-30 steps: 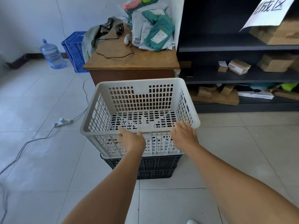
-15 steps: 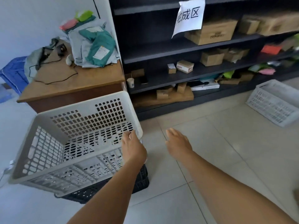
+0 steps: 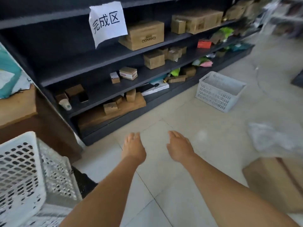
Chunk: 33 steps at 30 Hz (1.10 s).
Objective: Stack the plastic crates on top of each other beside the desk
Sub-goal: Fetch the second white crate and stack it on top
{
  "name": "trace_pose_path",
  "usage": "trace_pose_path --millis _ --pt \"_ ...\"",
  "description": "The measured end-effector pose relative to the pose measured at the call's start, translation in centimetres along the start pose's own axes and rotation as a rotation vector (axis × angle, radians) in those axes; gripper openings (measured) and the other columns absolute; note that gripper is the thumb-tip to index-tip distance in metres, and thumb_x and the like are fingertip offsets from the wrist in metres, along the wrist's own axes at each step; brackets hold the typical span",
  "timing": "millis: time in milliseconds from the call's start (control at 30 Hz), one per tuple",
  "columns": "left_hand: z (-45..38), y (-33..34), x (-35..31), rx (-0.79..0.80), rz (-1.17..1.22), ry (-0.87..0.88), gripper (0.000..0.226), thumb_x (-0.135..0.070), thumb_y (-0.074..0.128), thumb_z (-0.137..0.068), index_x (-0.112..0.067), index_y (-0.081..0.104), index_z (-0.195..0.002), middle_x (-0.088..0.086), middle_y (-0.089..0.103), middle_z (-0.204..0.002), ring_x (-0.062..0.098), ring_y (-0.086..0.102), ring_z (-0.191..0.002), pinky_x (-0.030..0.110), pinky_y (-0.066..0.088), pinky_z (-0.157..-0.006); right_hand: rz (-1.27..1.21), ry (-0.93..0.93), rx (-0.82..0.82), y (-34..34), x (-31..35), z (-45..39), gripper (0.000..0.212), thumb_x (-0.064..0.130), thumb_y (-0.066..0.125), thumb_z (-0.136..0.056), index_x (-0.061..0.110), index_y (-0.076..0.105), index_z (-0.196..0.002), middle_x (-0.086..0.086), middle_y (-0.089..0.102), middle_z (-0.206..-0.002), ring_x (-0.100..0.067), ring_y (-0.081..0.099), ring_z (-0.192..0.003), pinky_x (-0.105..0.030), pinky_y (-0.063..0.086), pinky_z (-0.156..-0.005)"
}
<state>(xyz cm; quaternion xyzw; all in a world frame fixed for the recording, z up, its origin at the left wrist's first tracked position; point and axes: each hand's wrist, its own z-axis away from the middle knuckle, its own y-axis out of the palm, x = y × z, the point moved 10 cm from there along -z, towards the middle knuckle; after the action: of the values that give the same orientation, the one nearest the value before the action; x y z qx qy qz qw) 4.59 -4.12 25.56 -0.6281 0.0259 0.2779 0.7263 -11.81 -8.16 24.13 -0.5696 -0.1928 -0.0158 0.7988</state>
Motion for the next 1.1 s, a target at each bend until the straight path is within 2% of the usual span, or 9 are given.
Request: trace_pose_path --millis 67,300,433,733,967,1100 --pt "-2.5 1.3 -3.1 0.03 -0.007 0.048 0.066 -0.011 0.05 -0.094 -0.012 0.02 -0.152 0.006 0.024 -0.154 0.024 0.025 -0.14 0.032 0.024 -0.114 -0.026 0.051 -0.005 -1.1 -3.1 -1.7 0.058 0.026 0.034 -0.102 0.012 0.011 -0.153 -0.005 0.013 -0.162 -0.021 0.012 -0.149 -0.036 0.01 -0.119" --pt "-13.3 4.6 -13.7 0.135 0.013 0.22 0.065 -0.017 0.049 -0.096 -0.013 0.017 -0.152 0.005 0.022 -0.155 0.023 0.025 -0.141 0.031 0.023 -0.115 -0.059 0.216 -0.091 -7.0 -12.3 -9.0 0.057 0.027 0.039 -0.1 0.011 0.019 -0.151 -0.006 0.023 -0.158 -0.021 0.02 -0.146 -0.034 0.016 -0.116" --pt "-19.7 5.9 -19.7 0.199 0.016 0.304 0.065 -0.019 0.049 -0.096 -0.013 0.016 -0.152 0.006 0.022 -0.155 0.023 0.029 -0.139 0.032 0.031 -0.112 -0.054 0.315 -0.14 -11.5 -17.1 -13.2 0.057 0.027 0.039 -0.1 0.011 0.019 -0.151 -0.005 0.023 -0.157 -0.022 0.022 -0.145 -0.035 0.019 -0.115" --pt "-31.4 8.6 -34.7 0.251 -0.057 0.45 0.066 -0.019 0.049 -0.096 -0.012 0.016 -0.152 0.009 0.024 -0.154 0.025 0.031 -0.138 0.033 0.031 -0.11 -0.096 0.479 -0.209 -18.8 -29.4 -21.1 0.058 0.028 0.042 -0.1 0.009 0.021 -0.15 -0.008 0.026 -0.156 -0.024 0.024 -0.144 -0.036 0.022 -0.115" --pt "-41.0 12.2 -47.2 0.268 -0.031 0.42 0.065 -0.02 0.05 -0.097 -0.013 0.017 -0.152 0.009 0.024 -0.154 0.024 0.028 -0.14 0.033 0.028 -0.112 -0.126 0.508 -0.237 -25.3 -41.5 -30.6 0.062 0.032 0.042 -0.1 0.01 0.016 -0.152 -0.007 0.019 -0.16 -0.024 0.02 -0.147 -0.038 0.02 -0.117" --pt "-46.7 13.9 -53.9 0.26 0.006 0.376 0.065 -0.021 0.049 -0.097 -0.012 0.016 -0.152 0.009 0.022 -0.155 0.025 0.028 -0.141 0.034 0.028 -0.112 -0.111 0.493 -0.264 -30.0 -47.4 -35.7 0.061 0.03 0.044 -0.099 0.01 0.019 -0.151 -0.006 0.024 -0.158 -0.024 0.024 -0.145 -0.037 0.022 -0.116"
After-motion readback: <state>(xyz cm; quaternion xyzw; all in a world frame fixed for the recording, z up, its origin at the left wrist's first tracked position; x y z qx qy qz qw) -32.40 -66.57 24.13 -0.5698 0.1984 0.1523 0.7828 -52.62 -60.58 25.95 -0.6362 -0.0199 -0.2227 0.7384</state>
